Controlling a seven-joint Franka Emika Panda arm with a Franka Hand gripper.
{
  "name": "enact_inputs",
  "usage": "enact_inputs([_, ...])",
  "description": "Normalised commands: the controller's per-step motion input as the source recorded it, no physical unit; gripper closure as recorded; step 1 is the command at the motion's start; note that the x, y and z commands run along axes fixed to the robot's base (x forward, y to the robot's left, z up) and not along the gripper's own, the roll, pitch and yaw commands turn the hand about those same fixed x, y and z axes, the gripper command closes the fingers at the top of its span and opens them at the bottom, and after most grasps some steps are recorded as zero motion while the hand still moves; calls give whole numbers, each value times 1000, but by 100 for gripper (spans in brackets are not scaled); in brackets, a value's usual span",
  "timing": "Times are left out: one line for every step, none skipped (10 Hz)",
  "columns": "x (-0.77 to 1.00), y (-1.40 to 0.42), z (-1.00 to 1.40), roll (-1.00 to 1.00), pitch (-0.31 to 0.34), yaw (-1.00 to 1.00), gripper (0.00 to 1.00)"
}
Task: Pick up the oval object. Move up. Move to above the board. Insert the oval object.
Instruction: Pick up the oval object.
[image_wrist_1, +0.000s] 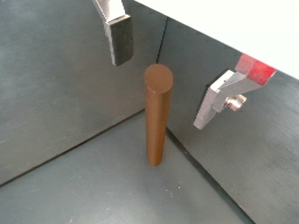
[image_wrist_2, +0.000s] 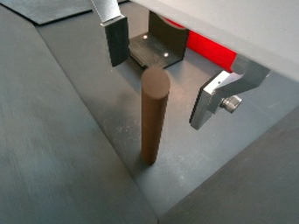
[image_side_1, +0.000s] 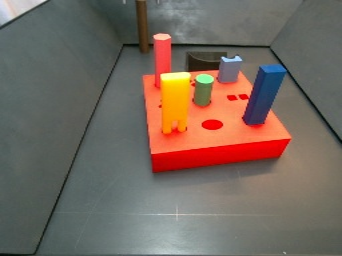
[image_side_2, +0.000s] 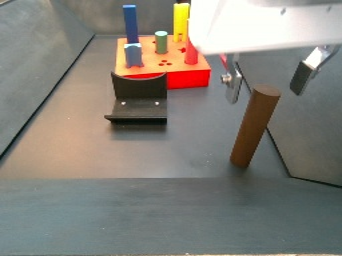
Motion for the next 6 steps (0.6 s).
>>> enact_inputs([0,0,-426,-120,-167,17,0])
enact_inputs([0,0,-334,-94,-137,0,0])
enact_inputs([0,6,-320,-83,-117,0,0])
enact_inputs([0,123,-269,-123,-54,0,0])
enact_inputs([0,169,-260,-101,-41,0,0])
enact_inputs([0,163,-200,-73,-29,0,0])
